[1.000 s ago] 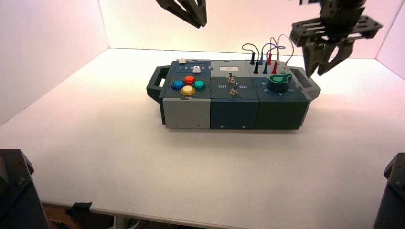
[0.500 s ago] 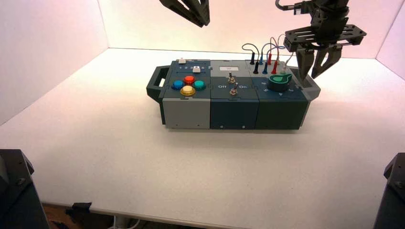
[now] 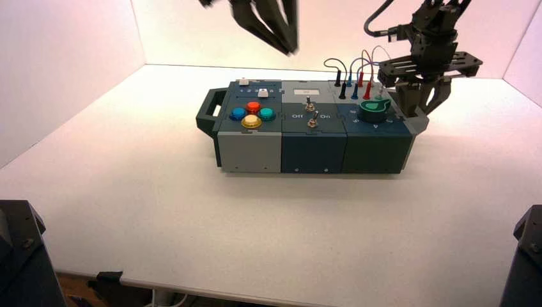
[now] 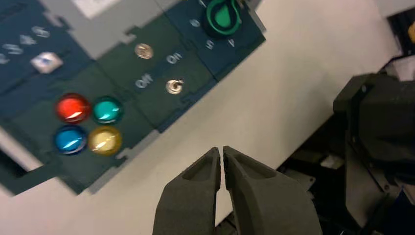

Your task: Flip the bottom switch off with the left gripper.

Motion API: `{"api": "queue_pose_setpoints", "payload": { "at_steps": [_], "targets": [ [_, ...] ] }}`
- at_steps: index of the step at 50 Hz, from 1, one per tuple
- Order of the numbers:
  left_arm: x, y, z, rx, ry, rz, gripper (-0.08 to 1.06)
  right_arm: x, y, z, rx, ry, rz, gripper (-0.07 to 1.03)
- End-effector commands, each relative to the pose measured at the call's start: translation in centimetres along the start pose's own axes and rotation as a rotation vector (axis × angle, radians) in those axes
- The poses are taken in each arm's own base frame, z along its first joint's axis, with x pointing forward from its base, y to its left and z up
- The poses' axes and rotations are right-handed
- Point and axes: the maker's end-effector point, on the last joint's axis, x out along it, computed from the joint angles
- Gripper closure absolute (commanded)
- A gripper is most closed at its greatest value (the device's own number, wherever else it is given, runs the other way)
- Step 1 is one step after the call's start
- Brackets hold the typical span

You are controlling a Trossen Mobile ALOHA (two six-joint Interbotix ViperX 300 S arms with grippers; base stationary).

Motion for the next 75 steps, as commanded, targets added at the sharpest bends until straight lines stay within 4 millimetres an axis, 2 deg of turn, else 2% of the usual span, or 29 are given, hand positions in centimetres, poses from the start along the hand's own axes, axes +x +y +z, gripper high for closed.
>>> {"api": "queue_pose_setpoints", "payload": {
  "at_steps": [1,4,17,30,40,49,60,75],
  "targets": [
    [0.8,-1.2,1.5,0.020,-0.005,-0.017,0.99,-0.4,0.1,0.6,-0.018,-0.018,-0.002,0.93],
    [1.7,-1.3,1.8,0.024,0.011,-0.017,1.01,-0.4,0.1,0.6,-0.023,-0.018,-0.001,0.99],
    [4.8,-1.9,3.5,0.039,0.047,-0.020,1.01,-0.4,0.2,0.6,-0.040,-0.018,0.000,0.99],
    [8.1,-1.2,4.5,0.023,0.087,-0.011,1.01,-0.4,0.2,0.6,-0.061,-0.016,0.000,0.99],
    [9.9,-0.7,5.1,0.003,0.105,-0.005,1.01,-0.4,0.2,0.6,-0.070,-0.016,0.000,0.99],
    [10.8,0.6,5.7,-0.036,0.112,0.005,1.01,-0.5,0.2,0.7,-0.074,-0.022,0.000,0.99],
    [11.1,2.9,5.2,-0.089,0.129,0.025,1.01,-0.5,0.2,0.6,-0.078,-0.022,0.000,0.99],
    [11.3,3.6,5.2,-0.099,0.130,0.033,1.01,-0.6,0.2,0.7,-0.079,-0.024,0.001,0.99]
  ]
}}
